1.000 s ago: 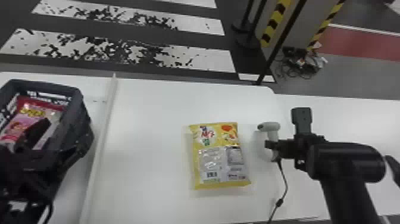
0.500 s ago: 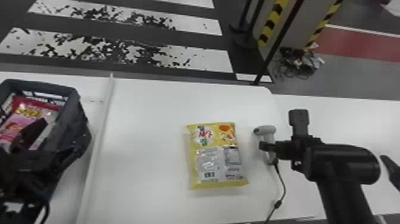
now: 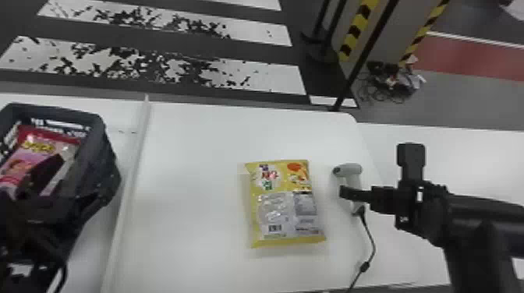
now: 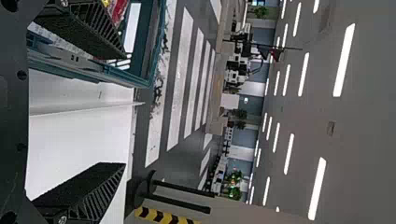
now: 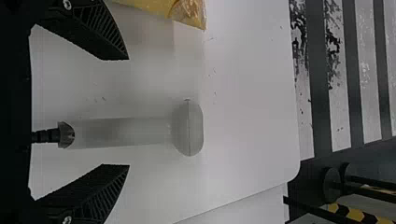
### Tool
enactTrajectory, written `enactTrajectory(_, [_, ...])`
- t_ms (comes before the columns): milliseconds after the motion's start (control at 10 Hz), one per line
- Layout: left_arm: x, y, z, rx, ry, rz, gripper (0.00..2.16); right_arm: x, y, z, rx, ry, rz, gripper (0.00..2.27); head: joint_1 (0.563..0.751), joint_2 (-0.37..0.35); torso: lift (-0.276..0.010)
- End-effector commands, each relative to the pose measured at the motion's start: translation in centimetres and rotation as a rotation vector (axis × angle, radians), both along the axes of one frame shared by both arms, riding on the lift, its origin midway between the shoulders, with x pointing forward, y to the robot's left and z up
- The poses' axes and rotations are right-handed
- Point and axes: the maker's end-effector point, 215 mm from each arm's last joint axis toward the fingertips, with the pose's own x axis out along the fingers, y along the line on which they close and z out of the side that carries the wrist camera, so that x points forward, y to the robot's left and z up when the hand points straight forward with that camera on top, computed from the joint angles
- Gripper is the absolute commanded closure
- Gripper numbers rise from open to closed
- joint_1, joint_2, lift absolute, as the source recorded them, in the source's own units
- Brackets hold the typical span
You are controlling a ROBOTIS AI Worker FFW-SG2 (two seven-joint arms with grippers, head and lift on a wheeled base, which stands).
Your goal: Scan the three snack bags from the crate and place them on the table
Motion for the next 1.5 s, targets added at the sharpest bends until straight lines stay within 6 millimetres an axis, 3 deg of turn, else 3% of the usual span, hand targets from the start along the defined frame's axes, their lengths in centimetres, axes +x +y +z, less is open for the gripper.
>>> enactTrajectory(0, [0.0,0.0,-0.1,0.0,0.002,0.0,0.05,-1.5,1.5,1.2,0.123,0.002,0.002,0.06,0.695,-0.206,-0.062])
enactTrajectory(200, [0.1,-0.2,0.0,-0.003,0.0,-0.002,0.05,-3.7,4.6,3.0,0.311,0.046,0.034,0.08,0.695,-0.181,-0.062])
enactTrajectory(500, [0.1,-0.4,-0.1,-0.001,0.001,-0.005,0.05,-5.0,8.4,3.1,0.424,0.083,0.107,0.08,0.695,-0.136,-0.062])
enactTrajectory(800, [0.1,-0.3,-0.3,0.0,0.005,-0.005,0.05,-6.0,11.5,1.4,0.466,0.131,0.174,0.08,0.695,-0.092,-0.062])
enactTrajectory(1100, [0.1,-0.6,-0.5,-0.001,0.007,-0.011,0.05,-5.4,13.5,-0.7,0.474,0.132,0.249,0.08,0.695,-0.062,-0.062])
enactTrajectory(1300, [0.0,-0.6,-0.6,-0.001,0.011,-0.011,0.05,-4.8,13.6,-2.0,0.425,0.126,0.277,0.14,0.695,-0.047,-0.062])
enactTrajectory(1400, [0.0,-0.6,-0.6,-0.001,0.011,-0.011,0.05,-4.9,13.6,-2.4,0.43,0.138,0.295,0.5,0.695,-0.045,-0.062])
